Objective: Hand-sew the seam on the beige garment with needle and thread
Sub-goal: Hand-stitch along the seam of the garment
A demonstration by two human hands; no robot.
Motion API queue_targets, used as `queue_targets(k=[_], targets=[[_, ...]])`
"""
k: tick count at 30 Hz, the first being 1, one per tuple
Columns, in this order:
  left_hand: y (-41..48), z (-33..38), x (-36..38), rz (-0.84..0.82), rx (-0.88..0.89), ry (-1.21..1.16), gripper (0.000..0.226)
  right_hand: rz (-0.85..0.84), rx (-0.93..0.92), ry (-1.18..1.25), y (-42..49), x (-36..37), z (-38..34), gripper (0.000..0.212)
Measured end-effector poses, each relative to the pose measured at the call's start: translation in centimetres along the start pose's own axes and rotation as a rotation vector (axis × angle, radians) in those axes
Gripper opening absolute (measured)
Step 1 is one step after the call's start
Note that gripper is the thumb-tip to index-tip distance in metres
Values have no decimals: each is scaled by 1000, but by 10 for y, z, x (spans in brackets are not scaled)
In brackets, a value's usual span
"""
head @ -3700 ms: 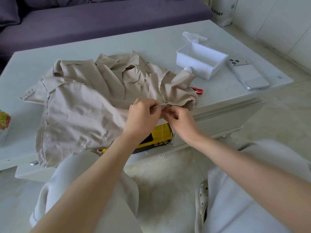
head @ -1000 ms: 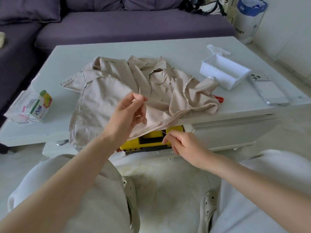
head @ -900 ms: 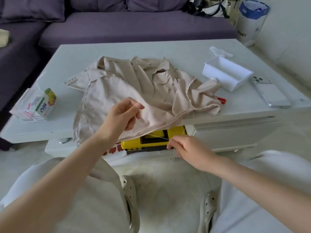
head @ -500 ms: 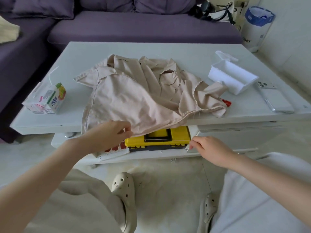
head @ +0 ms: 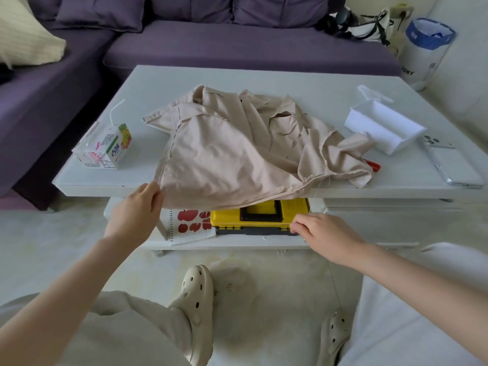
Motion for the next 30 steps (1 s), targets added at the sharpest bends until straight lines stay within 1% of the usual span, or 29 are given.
queue_targets(k=[3,7,10,12,15,17,19,21,23,25,27,30], targets=[[1,-13,-3,17,35,108,24,32,-17,-22,7,-5,-6,28],[0,-30,-6,-11,89,292,24,72,-23,-55,15,-11,-8,29],[-4,-40,-8,-52,100,449,20,103,25,-55,22,-18,-6,28],[-6,-39,-12,-33,71,412,19,125,51,-115,25,-24,-4,27],[-8,-19,-20,15,13,224,22,144,2,-230,25,-28,-11,22],[-11,4,-26,77,27,65,22,253,-121,-221,22,-30,-25,23],[-15,32,-30,105,61,-134,19,376,-241,-123,18,-34,-44,20],[-17,60,-29,20,72,-394,15,427,-253,78,18,-38,-64,20],[-20,85,-26,-113,58,-637,14,352,-155,416,21,-40,-81,25],[-24,103,-24,-198,30,-798,14,275,-66,725,24,-40,-93,25],[-29,115,-21,-268,-17,-940,16,281,-34,869,27,-42,-100,21],[-33,128,-17,-383,-47,-1131,17,350,-36,1017,27,-45,-104,16]])
Point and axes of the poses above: each hand's wrist, its own y-axis towards the middle knuckle, its own x-axis out of the palm, z = x × y, the point moved 2 cm from there along y, towards the middle knuckle, and after that the axes turned 5 degrees about -x, right-handed, at the moved point
